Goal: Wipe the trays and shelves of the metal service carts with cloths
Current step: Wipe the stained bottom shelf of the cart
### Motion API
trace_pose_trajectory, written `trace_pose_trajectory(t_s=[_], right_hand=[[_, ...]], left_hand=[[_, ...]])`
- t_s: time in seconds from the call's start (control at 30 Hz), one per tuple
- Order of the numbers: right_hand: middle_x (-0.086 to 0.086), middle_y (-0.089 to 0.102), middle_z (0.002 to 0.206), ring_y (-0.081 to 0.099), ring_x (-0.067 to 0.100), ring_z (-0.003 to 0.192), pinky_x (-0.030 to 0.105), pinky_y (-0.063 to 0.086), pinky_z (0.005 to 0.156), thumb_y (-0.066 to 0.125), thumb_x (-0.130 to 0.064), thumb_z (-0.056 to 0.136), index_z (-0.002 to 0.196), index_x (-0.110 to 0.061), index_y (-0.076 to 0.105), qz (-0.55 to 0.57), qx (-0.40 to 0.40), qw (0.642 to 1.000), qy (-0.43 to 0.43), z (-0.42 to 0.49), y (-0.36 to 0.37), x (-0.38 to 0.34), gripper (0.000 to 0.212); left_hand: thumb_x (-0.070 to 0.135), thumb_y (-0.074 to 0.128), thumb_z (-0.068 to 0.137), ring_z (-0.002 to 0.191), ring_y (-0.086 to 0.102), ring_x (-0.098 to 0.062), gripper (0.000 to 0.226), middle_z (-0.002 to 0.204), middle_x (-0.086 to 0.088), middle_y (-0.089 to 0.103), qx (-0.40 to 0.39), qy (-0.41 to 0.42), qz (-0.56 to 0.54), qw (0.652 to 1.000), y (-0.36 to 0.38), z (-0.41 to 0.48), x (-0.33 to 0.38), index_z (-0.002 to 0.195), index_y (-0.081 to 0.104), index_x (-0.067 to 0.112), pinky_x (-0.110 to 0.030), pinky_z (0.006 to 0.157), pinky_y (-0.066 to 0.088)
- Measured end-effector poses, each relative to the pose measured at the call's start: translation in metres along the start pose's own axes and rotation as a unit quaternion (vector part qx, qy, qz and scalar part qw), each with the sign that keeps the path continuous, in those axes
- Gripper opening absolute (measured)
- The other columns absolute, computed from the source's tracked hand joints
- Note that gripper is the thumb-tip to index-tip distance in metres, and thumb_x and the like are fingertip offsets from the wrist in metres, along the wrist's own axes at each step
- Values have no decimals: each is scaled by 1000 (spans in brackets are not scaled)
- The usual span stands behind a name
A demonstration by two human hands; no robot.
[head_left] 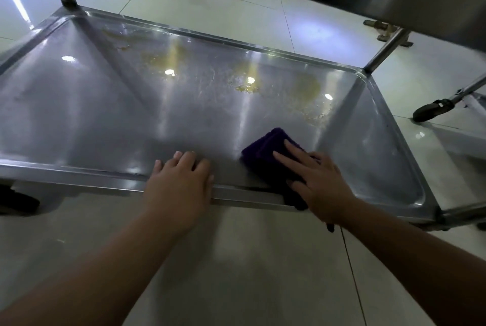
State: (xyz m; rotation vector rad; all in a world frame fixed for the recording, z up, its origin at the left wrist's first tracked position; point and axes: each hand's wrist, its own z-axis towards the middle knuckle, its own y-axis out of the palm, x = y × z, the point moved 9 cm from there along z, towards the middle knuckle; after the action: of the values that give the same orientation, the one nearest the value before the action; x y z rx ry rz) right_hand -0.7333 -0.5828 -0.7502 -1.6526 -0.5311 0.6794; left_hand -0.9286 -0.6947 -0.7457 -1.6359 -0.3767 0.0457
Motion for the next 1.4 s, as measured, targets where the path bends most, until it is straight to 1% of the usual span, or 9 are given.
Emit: trace_pose_trajectory(t_s=[0.23, 0.47, 0.67, 0.8, 0.93, 1.0, 1.2, 1.27, 1.4], right_hand=[[-8, -2, 159, 11, 41, 135, 59, 19, 105, 29, -39, 95, 148, -39, 7, 31, 44, 930, 364, 83, -23, 67, 58], [-19, 7, 157, 22, 26, 121, 45, 29, 94, 25, -52, 89, 142, -55, 11, -18, 31, 999, 4, 110, -5, -14, 55], [-10, 7, 158, 19, 40, 134, 54, 22, 105, 30, -39, 96, 148, -40, 15, 3, 59, 946, 319, 81, -31, 115, 54], [-12, 9, 158, 22, 34, 128, 51, 27, 99, 31, -43, 94, 145, -45, 17, -3, 72, 980, 187, 66, -18, 45, 53], [-30, 8, 151, 19, 14, 119, 32, 20, 88, 29, -48, 86, 138, -60, 18, 27, 53, 998, -10, 16, -7, 14, 54], [-31, 8, 150, 22, 15, 120, 35, 25, 95, 35, -42, 91, 138, -59, 19, 18, 53, 998, 19, 6, -16, 54, 53], [-8, 9, 159, 19, 34, 136, 54, 23, 108, 32, -33, 99, 148, -35, 18, 7, 62, 928, 367, -4, -30, 170, 52], [-9, 6, 159, 22, 35, 132, 51, 25, 103, 32, -39, 98, 147, -38, 15, 21, 67, 933, 354, -2, -23, 142, 52], [-21, 9, 155, 20, 22, 125, 39, 25, 98, 28, -50, 91, 143, -51, 16, 6, 95, 989, 112, -31, -10, 69, 54]], left_hand=[[40, 22, 97, 131, 35, -31, 46, 138, -5, 38, -12, 1, 22, 1000, 3, 5, 3, 142, 28, 33, -48, 109, 30], [42, 24, 95, 127, 40, -30, 47, 134, -3, 42, -7, -7, 23, 1000, 1, 1, -1, 140, 34, 34, -47, 105, 34], [39, 27, 96, 124, 40, -32, 44, 131, -5, 40, -4, -3, 36, 999, 0, 3, 5, 139, 34, 33, -44, 102, 35], [37, 34, 94, 127, 29, -35, 42, 136, -11, 34, 4, -7, 52, 999, -3, 7, 16, 134, 39, 26, -45, 106, 32], [19, 38, 94, 144, -2, -27, 61, 157, -1, 3, -24, 110, 37, 993, 18, 4, 58, 149, 12, 28, -42, 118, 6], [15, 35, 94, 145, 1, -21, 61, 158, 6, 1, -49, 117, 29, 992, 24, 7, 64, 149, 13, 31, -36, 117, 6], [25, 33, 97, 121, 43, -29, 29, 129, -2, 47, -16, 81, 7, 997, 12, 22, 80, 119, 51, 24, -41, 100, 38], [30, 33, 96, 114, 45, -33, 27, 119, -4, 51, -6, 76, 5, 997, 13, 22, 84, 110, 54, 21, -45, 98, 39], [35, 29, 95, 112, 46, -35, 34, 118, -5, 51, -7, 70, 18, 997, 16, 18, 78, 110, 56, 21, -47, 98, 39]])
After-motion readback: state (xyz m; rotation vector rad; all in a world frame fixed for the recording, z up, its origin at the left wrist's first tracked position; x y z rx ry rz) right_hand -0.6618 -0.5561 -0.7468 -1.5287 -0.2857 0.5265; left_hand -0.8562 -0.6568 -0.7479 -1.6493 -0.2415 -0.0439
